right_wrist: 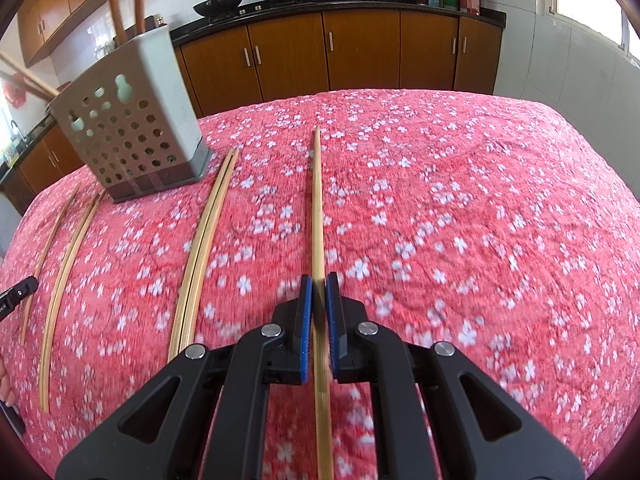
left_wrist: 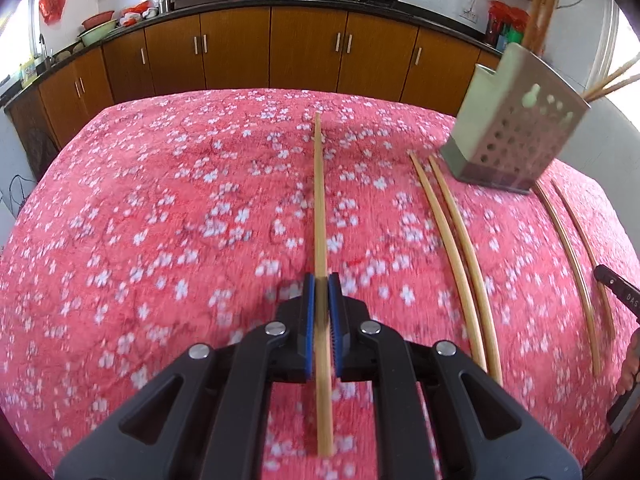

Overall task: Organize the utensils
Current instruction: 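Hold the grasped chopsticks in both grippers above the tablecloth, then lift both held chopsticks upright and carry them over the holder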

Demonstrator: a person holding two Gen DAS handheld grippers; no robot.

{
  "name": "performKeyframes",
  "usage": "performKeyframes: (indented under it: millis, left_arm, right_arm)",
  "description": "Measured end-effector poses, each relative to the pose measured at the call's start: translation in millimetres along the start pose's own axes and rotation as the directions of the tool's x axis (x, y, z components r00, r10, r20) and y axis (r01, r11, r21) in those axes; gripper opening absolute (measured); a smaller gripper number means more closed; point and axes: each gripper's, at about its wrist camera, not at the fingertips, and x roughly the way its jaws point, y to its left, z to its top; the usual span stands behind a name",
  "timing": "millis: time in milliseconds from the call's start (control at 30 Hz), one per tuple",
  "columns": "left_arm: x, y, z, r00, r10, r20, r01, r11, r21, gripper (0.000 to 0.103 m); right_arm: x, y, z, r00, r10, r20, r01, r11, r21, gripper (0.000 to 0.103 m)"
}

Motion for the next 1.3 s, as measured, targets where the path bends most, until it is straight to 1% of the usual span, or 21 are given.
performKeyframes:
  millis: [133, 300, 500, 600, 633, 667, 700, 733, 800, 933, 1067, 1200, 1300]
  left_arm:
    - [-8, 3, -9, 1.0, -0.014, -0.01, 0.014, 1.0, -0.006, 0.011]
    - [-16, -3, -22, 1.0, -0.006, 0.004, 0.006, 1.0, 0.022, 0.011]
    - [-18, 2, -18, 1.0, 0.001, -0.004, -0.001, 0.999, 0.039, 0.008]
    - [-36, 6, -3, 0.999, -0.004, 0.052, 0.002, 0.999, 0.034, 0.008]
    - [-49, 8, 5, 0.996, -0.008, 0.089, 0.005, 1.0, 0.028, 0.008]
    - [-59, 10, 13, 0.992, -0.012, 0.122, 0.01, 1.0, 0.02, 0.008]
    - [-67, 11, 20, 0.988, -0.017, 0.152, 0.015, 1.0, 0.012, 0.008]
    - [-80, 13, 29, 0.981, -0.025, 0.192, 0.025, 1.0, 0.001, 0.008]
    - [-96, 15, 41, 0.969, -0.035, 0.245, 0.039, 0.999, -0.012, 0.008]
    - [-124, 14, 61, 0.945, -0.044, 0.324, 0.056, 0.998, -0.027, 0.008]
    - [-135, 10, 71, 0.933, -0.044, 0.357, 0.056, 0.998, -0.022, 0.008]
    - [-145, 6, 74, 0.927, -0.053, 0.371, 0.059, 0.998, -0.007, 0.008]
    - [-160, 0, 75, 0.92, -0.092, 0.382, 0.096, 0.995, 0.008, 0.008]
  right_arm:
    - [-9, 0, -9, 1.0, 0.01, -0.007, -0.01, 1.0, -0.002, 0.008]
    - [-15, -1, -16, 1.0, 0.016, -0.005, -0.016, 1.0, -0.003, 0.008]
    - [-17, 0, -10, 1.0, 0.001, -0.011, -0.001, 1.0, -0.02, 0.008]
    - [-38, 0, 4, 0.998, 0.007, 0.063, -0.007, 1.0, -0.005, 0.008]
    - [-50, 1, 13, 0.994, 0.008, 0.109, -0.008, 1.0, -0.002, 0.008]
    - [-57, 1, 18, 0.991, 0.008, 0.134, -0.008, 1.0, -0.002, 0.008]
    - [-70, 3, 26, 0.984, 0.003, 0.181, -0.002, 1.0, -0.005, 0.008]
    - [-77, 4, 30, 0.978, 0.0, 0.208, 0.001, 1.0, -0.008, 0.008]
    - [-95, 8, 40, 0.961, -0.008, 0.278, 0.012, 1.0, -0.015, 0.008]
    - [-111, 8, 53, 0.94, -0.001, 0.34, 0.004, 1.0, -0.008, 0.008]
    - [-117, 7, 58, 0.931, -0.001, 0.364, 0.002, 1.0, -0.002, 0.008]
    - [-122, 9, 62, 0.925, 0.003, 0.381, -0.001, 1.0, -0.006, 0.008]
    - [-133, 10, 66, 0.919, 0.027, 0.394, -0.026, 1.0, -0.006, 0.008]
